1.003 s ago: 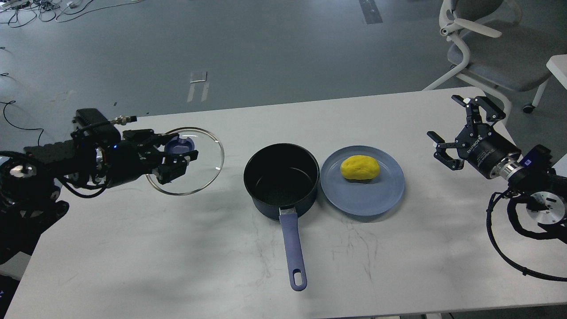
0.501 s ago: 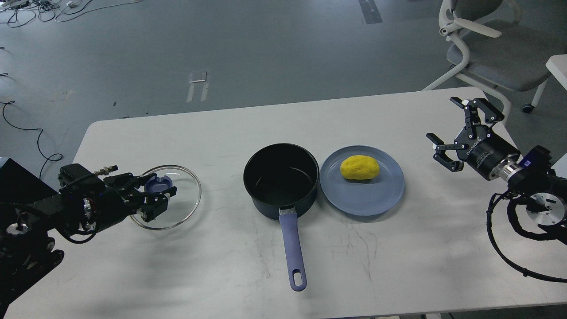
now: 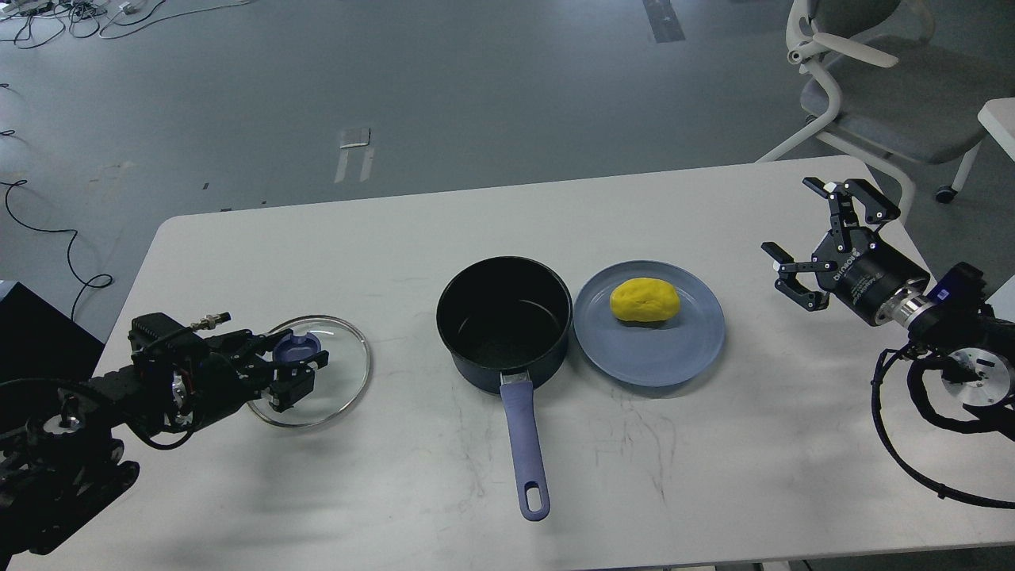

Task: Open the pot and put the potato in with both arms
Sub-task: 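Release the lid and raise the left gripper away, then lower the right gripper onto the yellow potato and grasp it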

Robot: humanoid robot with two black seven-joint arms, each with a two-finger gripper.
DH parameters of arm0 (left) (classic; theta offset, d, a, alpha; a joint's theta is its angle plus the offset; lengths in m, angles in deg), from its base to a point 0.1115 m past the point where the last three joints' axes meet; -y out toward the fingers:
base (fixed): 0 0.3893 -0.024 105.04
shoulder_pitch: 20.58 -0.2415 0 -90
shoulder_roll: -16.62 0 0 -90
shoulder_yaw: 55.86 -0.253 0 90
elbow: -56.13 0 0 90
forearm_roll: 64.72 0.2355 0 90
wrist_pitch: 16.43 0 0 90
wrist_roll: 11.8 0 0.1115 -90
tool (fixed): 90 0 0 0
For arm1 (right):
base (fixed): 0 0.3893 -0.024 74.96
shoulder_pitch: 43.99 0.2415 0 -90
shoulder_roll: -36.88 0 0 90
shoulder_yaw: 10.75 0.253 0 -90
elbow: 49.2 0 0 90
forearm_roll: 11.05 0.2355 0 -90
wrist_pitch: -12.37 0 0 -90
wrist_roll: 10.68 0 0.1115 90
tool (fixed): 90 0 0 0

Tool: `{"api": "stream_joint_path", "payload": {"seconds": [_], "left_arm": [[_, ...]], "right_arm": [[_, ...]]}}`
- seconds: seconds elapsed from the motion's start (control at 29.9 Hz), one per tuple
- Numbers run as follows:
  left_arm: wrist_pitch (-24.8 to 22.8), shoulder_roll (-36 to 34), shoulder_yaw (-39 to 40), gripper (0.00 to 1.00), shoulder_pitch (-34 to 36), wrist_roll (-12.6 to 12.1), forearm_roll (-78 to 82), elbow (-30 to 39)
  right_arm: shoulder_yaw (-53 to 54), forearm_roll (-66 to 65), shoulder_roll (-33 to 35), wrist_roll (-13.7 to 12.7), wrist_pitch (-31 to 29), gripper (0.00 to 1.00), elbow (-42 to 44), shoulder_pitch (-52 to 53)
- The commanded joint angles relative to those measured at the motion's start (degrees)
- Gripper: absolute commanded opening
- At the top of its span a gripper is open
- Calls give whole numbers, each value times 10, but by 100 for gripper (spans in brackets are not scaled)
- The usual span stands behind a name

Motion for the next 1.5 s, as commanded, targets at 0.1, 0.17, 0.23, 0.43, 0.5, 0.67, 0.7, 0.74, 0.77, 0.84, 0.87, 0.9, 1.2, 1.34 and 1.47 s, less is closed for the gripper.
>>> {"api": "stream_joint_path", "payload": {"seconds": [0.1,0.17,0.23,0.43,0.5,0.67,0.7,0.74,0.77,0.84,0.87,0.9,1.2,1.34,1.47], "left_arm": [[3,18,-1,78,-2,0,-6,-23],[3,18,-1,93,-1,0,-11,-23],[3,17,-1,96,-1,0,-19,-23],[-1,3,-1,98,7,0,-103,-5],[-4,-12,1,98,12,0,-130,16],[-63,-67,5,98,75,0,-295,84],[-98,-73,9,98,99,0,-358,91],[-141,-78,10,98,127,0,-432,91],[-187,-84,9,98,156,0,-516,91],[-250,-88,9,98,190,0,-637,87],[-269,-89,9,98,197,0,-675,87],[-285,-90,9,98,204,0,-706,87],[-327,-85,76,98,227,-9,-864,88],[-328,-85,89,98,227,-24,-890,89],[-328,-87,90,98,227,-25,-892,92]], "right_arm": [[0,0,3,0,0,100,0,0],[0,0,4,0,0,100,0,0],[0,0,4,0,0,100,0,0],[0,0,5,0,0,100,0,1],[0,-3,6,0,0,100,0,3],[0,-40,20,0,0,100,-3,14],[0,-53,30,0,0,100,-5,27],[-1,-72,38,0,0,100,-6,45],[-9,-96,42,0,0,100,-7,63],[-38,-141,53,0,0,100,-7,102],[-54,-156,57,0,0,100,-7,124],[-69,-170,61,0,0,100,-7,144],[-433,-366,12,0,0,100,-5,485],[-567,-449,-50,0,22,100,-1,561],[-705,-528,-159,0,81,100,12,608]]}}
